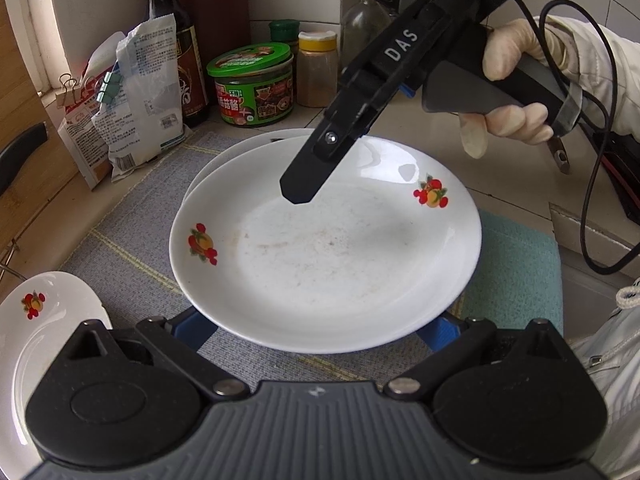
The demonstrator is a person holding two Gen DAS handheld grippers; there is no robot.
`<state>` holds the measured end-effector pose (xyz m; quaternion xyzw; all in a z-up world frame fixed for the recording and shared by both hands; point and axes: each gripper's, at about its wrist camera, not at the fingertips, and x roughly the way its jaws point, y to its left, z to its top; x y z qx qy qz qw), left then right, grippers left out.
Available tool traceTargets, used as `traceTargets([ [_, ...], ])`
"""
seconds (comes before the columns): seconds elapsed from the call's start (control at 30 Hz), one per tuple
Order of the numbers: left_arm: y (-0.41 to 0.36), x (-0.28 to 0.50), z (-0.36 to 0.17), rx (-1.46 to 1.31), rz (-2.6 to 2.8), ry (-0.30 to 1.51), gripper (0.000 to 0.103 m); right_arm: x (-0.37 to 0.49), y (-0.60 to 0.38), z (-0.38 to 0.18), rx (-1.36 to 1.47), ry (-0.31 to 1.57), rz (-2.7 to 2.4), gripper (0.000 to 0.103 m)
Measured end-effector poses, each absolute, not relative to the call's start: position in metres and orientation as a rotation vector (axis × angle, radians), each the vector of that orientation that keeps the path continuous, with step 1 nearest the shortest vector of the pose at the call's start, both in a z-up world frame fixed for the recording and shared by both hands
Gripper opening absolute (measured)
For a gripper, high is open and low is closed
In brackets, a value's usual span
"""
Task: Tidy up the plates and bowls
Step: 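Carry the large flowered plate with the right gripper toward the placed stained plate, then lower the large flowered plate onto the stained plate and open the right gripper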
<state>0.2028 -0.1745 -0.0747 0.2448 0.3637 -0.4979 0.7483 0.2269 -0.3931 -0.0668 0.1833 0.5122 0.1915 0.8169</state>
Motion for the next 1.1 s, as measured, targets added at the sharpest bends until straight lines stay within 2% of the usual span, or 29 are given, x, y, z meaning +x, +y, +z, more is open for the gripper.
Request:
traceTargets([
  [1.1, -0.173, 0.207, -0.073, 0.574, -1.075, 0.749, 0.101, 0.218, -0.393, -0.069, 0.368, 1.118, 0.309, 0.103],
])
